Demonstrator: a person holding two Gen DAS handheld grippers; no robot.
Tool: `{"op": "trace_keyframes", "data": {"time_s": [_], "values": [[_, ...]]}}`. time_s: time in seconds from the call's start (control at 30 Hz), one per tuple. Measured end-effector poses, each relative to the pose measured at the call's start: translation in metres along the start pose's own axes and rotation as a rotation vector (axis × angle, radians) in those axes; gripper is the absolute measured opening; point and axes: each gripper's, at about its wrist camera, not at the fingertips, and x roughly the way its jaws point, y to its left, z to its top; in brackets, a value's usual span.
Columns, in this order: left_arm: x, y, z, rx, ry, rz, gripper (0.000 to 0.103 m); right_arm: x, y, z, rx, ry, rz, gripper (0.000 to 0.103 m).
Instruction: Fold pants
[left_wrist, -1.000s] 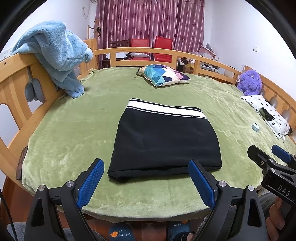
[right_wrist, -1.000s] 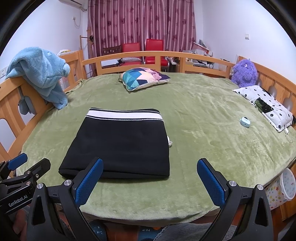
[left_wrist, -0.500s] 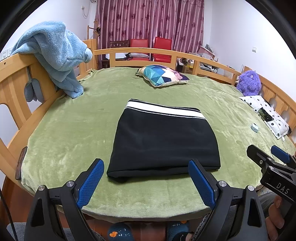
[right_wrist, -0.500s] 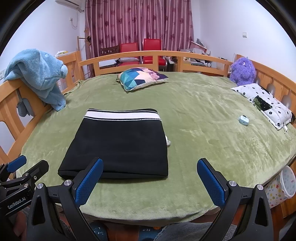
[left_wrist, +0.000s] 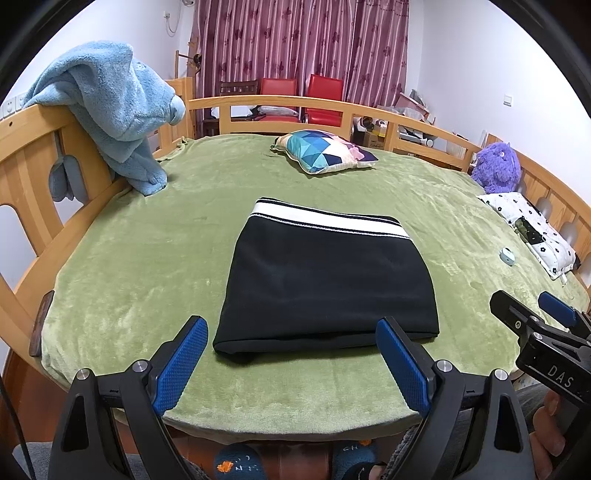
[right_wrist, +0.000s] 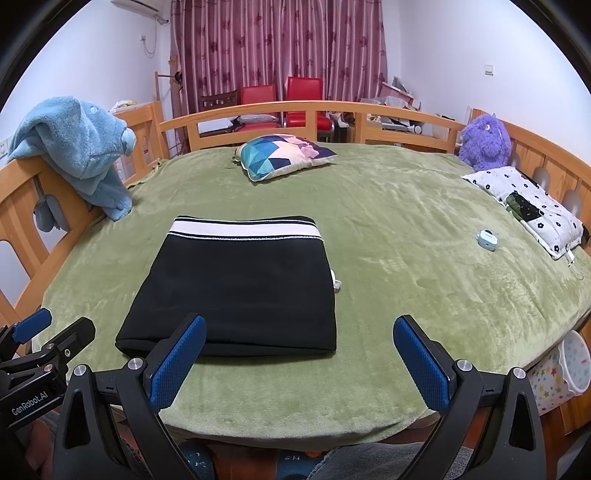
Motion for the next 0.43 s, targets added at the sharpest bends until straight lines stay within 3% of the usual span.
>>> {"op": "trace_keyframes", "data": {"time_s": [0.43], "values": [[0.0004,-0.0054,0.0012,-0.011,-0.006,-0.017,0.092,0.0004,-0.0011,0.0016,0.007,-0.015,0.023,0.100]]}}
